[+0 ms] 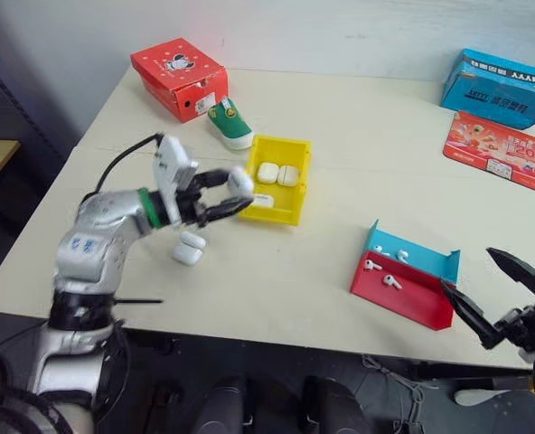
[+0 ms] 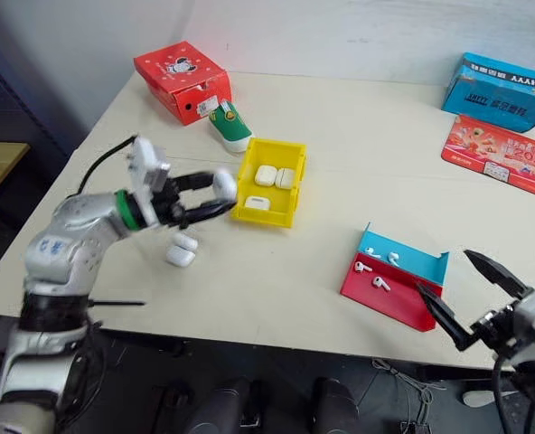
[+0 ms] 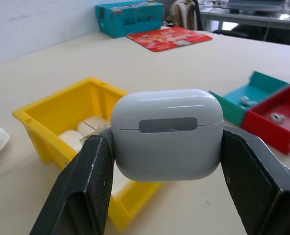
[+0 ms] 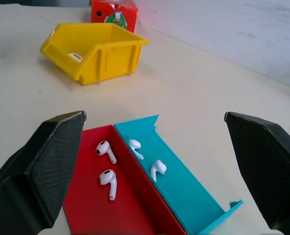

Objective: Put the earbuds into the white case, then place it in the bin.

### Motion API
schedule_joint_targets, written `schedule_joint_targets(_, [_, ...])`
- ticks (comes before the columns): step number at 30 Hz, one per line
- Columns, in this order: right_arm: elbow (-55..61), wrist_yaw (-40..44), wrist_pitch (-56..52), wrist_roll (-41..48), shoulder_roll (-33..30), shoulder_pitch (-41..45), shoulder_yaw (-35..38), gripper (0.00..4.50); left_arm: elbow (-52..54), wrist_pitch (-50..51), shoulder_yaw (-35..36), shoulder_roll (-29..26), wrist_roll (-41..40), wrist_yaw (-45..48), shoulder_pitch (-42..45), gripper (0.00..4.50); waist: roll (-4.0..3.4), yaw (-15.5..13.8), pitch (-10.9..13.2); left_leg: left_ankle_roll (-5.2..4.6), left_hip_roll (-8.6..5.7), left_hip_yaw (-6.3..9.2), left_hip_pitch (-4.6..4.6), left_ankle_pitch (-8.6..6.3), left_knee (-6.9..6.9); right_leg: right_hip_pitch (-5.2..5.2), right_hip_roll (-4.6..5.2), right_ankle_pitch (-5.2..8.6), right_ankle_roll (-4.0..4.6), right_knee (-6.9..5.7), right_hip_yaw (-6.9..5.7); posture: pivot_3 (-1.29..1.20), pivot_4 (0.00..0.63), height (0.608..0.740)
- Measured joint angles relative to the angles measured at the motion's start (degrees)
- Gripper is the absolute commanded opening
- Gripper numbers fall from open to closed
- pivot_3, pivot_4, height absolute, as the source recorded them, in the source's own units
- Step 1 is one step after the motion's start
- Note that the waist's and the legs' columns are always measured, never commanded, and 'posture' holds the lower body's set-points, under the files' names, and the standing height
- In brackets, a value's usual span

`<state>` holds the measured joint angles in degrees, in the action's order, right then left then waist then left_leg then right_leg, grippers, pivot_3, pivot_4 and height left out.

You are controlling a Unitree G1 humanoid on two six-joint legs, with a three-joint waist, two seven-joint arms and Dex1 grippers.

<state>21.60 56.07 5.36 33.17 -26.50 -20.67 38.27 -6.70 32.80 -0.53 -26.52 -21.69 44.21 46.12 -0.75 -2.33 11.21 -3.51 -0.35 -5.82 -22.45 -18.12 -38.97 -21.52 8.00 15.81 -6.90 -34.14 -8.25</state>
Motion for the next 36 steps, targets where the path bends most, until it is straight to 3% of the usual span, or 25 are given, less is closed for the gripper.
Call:
schedule_joint_targets(4, [1.4, -1.1, 1.2, -0.7, -0.3, 0.0, -2.3, 4.47, -18.2, -2.1, -4.1, 6.6, 7.4, -6.5, 10.9, 2.79, 0.05, 0.5, 0.0, -0.23, 0.08, -0.29, 0.18, 0.13, 0.26, -0.12, -0.16, 0.00, 0.00, -0.02, 0.34, 0.00, 0.150, 0.740])
schedule_joint_targets(8, [1.6, -3.7, 2.2, -1.7, -0.2, 0.7, -2.8, 4.47, -29.6, -4.6, -6.5, 9.2, 12.1, -9.1, 15.7, 2.79, 0.11, 1.1, 0.0, -0.22, 0.10, -0.84, 0.21, 0.21, 0.76, -0.56, -0.25, 0.00, 0.00, 0.04, 0.57, 0.00, 0.150, 0.740])
schedule_joint_targets(13, [1.7, -6.2, 2.2, -1.7, -1.0, 2.4, -3.1, 4.50, -33.8, -7.7, -6.4, 10.1, 14.1, -9.6, 17.7, 4.33, 0.17, 1.0, 0.1, -0.22, 0.13, -1.15, 0.07, 0.30, 0.78, -0.94, -0.29, 0.00, 0.00, -0.10, 0.66, 0.00, 0.150, 0.740])
schedule_joint_targets(17, [1.5, -6.3, 1.7, -1.6, -3.6, 3.5, -3.7, 4.50, -28.5, -8.3, -5.4, 8.0, 13.6, -6.4, 14.9, 4.42, 0.20, 1.2, 0.1, -0.22, 0.15, -1.20, 0.08, 0.30, 0.76, -0.97, -0.26, 0.00, 0.00, -0.12, 0.79, 0.00, 0.150, 0.740])
schedule_joint_targets(23, [-1.7, -3.6, 0.0, -0.9, -9.4, 6.9, -4.6, 4.50, -9.7, -13.7, 1.3, -3.8, 8.5, 3.8, 0.1, 4.42, 0.22, 2.5, 0.1, -0.11, 0.26, -1.22, 0.21, 0.28, 0.76, -0.97, -0.24, 0.06, 0.12, -0.29, 1.30, 0.00, 0.150, 0.740])
schedule_joint_targets(26, [-7.3, 1.5, -0.7, -0.5, -15.1, 9.6, -5.2, 4.50, -1.8, -23.3, 9.1, -13.9, 4.9, 13.1, -16.4, 4.42, 0.23, 3.8, 0.0, -0.07, 0.28, -1.28, 0.33, 0.26, 0.80, -0.97, 0.10, 0.11, 0.20, -0.30, 1.39, 0.00, 0.150, 0.740])
schedule_joint_targets(33, [-23.0, 15.8, 4.4, -1.9, -23.8, 16.4, -7.6, 4.50, -1.8, -31.7, 26.5, -24.4, 1.0, 21.1, -40.3, 4.42, 0.44, 2.4, 0.1, 0.09, 0.11, -1.10, 0.33, -0.01, 0.78, -0.96, 0.63, 0.15, 0.33, -0.19, 1.09, 0.00, 0.150, 0.740])
schedule_joint_targets(36, [-29.7, 20.1, 7.6, -3.4, -25.6, 20.1, -9.1, 4.50, -3.1, -33.0, 30.6, -25.2, 1.0, 21.8, -46.3, 4.42, 0.48, 2.2, 0.0, 0.11, 0.11, -1.05, 0.34, -0.07, 0.79, -0.97, 0.65, 0.15, 0.34, -0.16, 1.04, 0.00, 0.150, 0.740])
